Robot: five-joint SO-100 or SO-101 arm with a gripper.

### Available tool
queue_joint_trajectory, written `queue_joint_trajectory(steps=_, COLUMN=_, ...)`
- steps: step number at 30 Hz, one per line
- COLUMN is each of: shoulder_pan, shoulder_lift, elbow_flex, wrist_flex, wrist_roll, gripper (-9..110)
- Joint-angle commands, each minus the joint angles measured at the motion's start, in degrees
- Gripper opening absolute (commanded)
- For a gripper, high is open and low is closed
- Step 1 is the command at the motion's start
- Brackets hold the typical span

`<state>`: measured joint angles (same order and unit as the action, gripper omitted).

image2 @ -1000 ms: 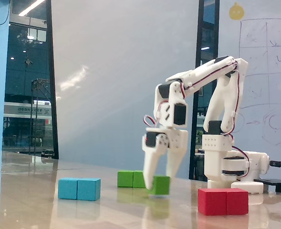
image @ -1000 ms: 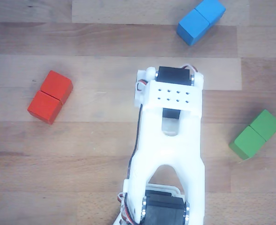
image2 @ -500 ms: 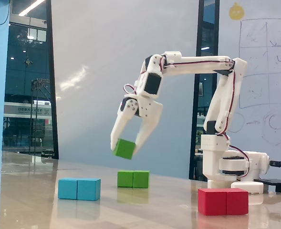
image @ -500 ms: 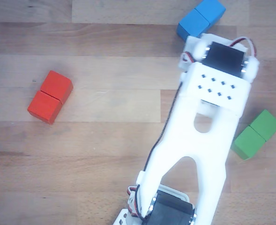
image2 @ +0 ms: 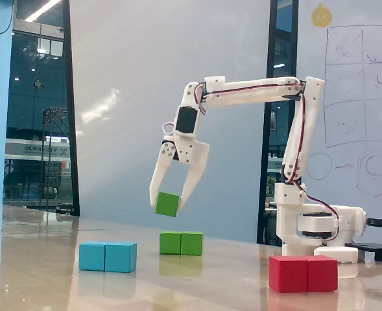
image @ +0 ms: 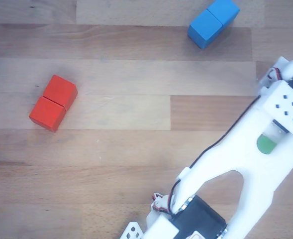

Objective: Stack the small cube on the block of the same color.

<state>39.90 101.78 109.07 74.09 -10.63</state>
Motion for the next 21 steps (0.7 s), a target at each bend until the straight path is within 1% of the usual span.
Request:
queue_joint_trajectory(steps=1, shoulder_pan=3.43, shoulder_lift=-0.7, elbow_flex=-5.98, wrist_flex=-0.53, wrist_roll=-1.76, gripper=6)
queue_joint_trajectory(steps=7, shoulder_pan=6.15, shoulder_lift=-3.6, elbow_flex=-5.98, wrist_flex=0.35, wrist_roll=-2.11, gripper=6)
queue_joint_trajectory(steps=21, shoulder_pan=5.62, shoulder_lift=-8.44, elbow_flex=-5.89, wrist_flex=0.62, wrist_roll=-2.37, gripper=7)
